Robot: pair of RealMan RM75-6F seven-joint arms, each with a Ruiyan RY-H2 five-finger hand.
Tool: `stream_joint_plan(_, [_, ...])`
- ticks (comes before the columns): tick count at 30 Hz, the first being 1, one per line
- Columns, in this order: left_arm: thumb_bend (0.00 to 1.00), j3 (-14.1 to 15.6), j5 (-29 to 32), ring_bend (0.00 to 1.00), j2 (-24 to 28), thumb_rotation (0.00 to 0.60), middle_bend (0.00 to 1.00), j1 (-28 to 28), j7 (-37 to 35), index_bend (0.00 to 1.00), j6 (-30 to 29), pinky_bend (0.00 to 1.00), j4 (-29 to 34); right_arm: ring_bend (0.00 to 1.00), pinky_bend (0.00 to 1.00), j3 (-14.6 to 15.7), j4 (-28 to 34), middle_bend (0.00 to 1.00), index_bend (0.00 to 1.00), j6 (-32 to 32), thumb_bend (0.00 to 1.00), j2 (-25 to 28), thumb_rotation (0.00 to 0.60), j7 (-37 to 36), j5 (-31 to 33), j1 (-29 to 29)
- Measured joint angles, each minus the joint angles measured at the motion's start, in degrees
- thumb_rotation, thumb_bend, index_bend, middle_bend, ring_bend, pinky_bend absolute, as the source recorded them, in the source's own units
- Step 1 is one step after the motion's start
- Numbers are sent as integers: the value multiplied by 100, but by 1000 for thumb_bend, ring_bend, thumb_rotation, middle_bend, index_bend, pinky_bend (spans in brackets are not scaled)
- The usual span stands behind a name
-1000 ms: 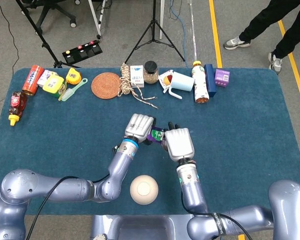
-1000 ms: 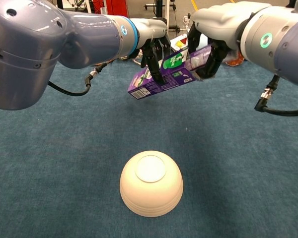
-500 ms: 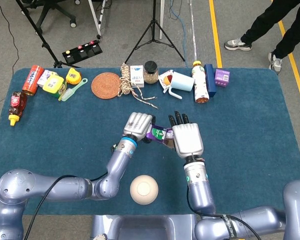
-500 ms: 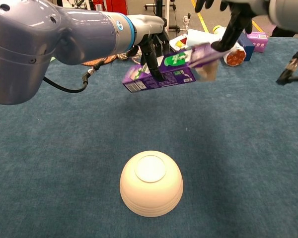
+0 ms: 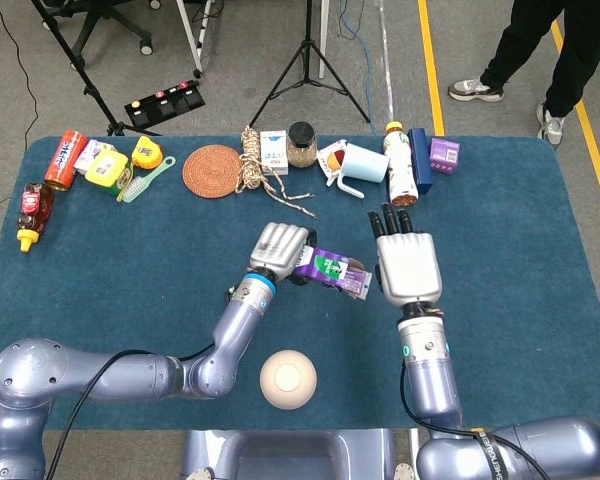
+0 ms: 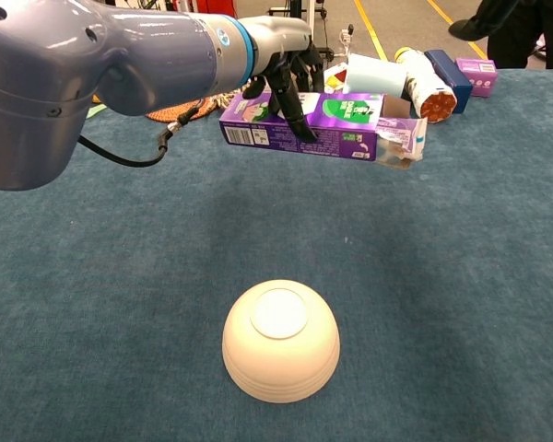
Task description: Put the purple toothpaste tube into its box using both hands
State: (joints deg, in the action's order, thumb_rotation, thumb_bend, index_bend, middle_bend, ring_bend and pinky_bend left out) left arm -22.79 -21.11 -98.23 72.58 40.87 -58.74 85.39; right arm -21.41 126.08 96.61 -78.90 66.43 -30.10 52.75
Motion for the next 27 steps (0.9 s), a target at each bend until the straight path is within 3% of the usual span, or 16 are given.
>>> stream_joint_plan(8, [254,-61,-884,592,129,600,568,-298,-972,617,256,820,52,154,509,23,-760,108,124,-94,392,444,600,-390,-82,-275])
stream_joint_plan(21, [254,-147,-2864,592,404,600,568,-1129,-3878,618,1069,820,-46,159,506,142,-2223,115,124,-918,391,986,600,-1574,-92,-996])
stream_joint_plan(27, [254,-67,-3650,592,431,600,568,-1360,-4619,618,1220,820,-373,160,506,214,-2567,115,124,-1249,392,1061,600,-1848,-34,-1205])
